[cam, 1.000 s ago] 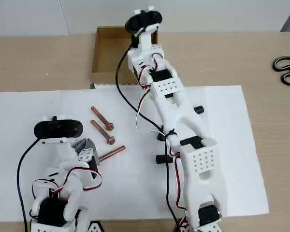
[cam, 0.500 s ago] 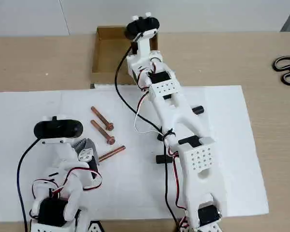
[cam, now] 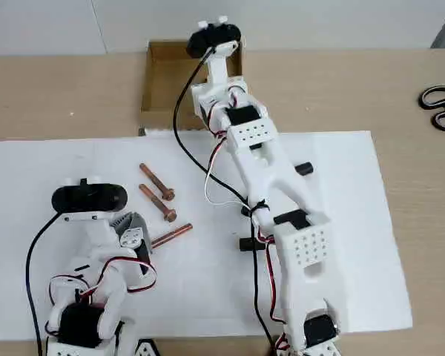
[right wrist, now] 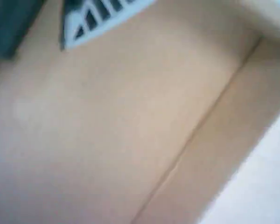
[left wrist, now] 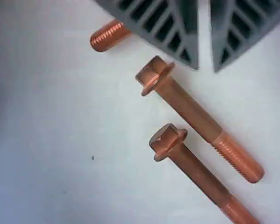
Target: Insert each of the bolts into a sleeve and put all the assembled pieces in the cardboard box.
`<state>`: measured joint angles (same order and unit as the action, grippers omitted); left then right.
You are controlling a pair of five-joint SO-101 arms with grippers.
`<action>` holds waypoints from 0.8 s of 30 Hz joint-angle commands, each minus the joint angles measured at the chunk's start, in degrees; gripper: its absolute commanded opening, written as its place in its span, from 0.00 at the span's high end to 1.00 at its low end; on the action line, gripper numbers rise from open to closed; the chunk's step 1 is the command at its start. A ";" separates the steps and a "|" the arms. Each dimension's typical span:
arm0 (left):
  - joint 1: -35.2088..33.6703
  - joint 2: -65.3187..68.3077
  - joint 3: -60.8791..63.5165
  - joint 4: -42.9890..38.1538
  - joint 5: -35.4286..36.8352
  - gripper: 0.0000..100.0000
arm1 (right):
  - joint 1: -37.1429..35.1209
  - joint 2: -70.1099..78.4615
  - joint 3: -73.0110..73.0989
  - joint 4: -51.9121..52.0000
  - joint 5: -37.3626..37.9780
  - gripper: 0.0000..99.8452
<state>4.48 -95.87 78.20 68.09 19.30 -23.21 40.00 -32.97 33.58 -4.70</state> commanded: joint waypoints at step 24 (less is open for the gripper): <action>-0.09 -0.44 -0.31 -1.41 -0.44 1.00 | -4.62 -23.78 -2.64 62.81 -28.40 0.82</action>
<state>4.48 -95.87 78.20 68.09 19.30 -27.69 19.69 -33.23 93.98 -30.46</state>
